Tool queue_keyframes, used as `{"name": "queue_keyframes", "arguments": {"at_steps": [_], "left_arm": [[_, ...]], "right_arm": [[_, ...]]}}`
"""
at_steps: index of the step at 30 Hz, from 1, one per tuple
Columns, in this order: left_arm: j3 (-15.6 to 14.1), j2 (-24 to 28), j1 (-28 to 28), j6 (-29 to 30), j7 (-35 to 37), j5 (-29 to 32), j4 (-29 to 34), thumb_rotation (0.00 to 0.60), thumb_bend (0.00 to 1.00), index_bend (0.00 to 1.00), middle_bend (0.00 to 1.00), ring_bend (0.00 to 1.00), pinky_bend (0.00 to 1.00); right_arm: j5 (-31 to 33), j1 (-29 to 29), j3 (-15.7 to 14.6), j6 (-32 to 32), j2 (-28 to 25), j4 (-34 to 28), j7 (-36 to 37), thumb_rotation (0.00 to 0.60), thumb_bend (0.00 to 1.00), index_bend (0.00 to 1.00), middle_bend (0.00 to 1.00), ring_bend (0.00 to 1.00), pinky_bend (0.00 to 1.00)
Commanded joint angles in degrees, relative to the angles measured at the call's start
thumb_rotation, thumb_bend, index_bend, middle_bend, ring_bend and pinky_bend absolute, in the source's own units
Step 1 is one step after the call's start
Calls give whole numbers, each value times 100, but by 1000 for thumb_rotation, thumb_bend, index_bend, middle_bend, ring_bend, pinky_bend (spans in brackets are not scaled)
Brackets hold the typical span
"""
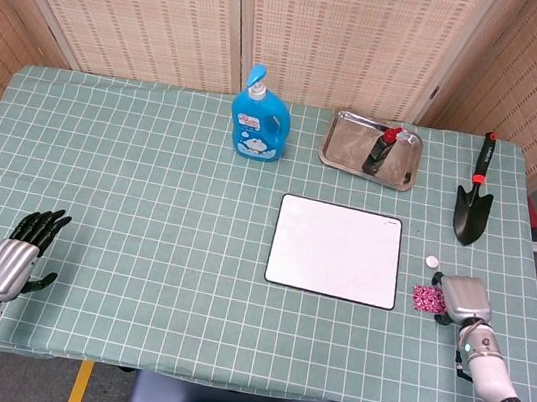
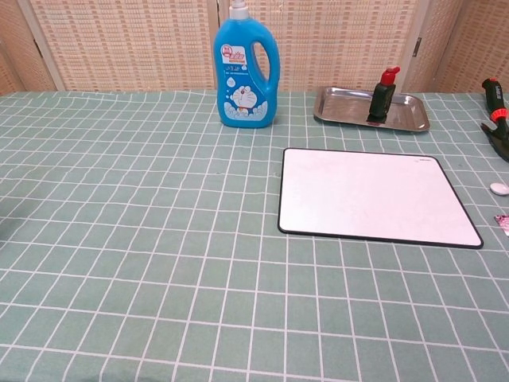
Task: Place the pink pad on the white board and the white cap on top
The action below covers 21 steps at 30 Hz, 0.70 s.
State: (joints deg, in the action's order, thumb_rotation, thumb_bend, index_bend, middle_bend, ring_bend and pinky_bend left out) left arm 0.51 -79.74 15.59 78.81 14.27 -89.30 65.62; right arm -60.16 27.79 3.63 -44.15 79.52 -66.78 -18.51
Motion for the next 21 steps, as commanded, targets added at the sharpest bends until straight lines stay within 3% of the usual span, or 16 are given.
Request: {"name": "queue_keyframes", "arguments": {"at_steps": [1, 13, 21], "left_arm": [[-2, -2, 4, -9, 3, 0, -4, 600, 182, 0, 0, 0, 0], [-10, 10, 13, -45, 79, 8, 6, 600, 183, 0, 0, 0, 0], [-8, 20, 19, -65, 97, 20, 11, 600, 182, 0, 0, 0, 0]], "right_arm": [[2, 4, -2, -7, 1, 1, 10, 600, 190, 400, 972, 820, 752], [0, 12, 3, -89, -65, -89, 59, 600, 207, 439, 972, 820, 752], [-259, 75, 149, -433, -492, -830, 108, 600, 212, 440, 972, 820, 752]]}}
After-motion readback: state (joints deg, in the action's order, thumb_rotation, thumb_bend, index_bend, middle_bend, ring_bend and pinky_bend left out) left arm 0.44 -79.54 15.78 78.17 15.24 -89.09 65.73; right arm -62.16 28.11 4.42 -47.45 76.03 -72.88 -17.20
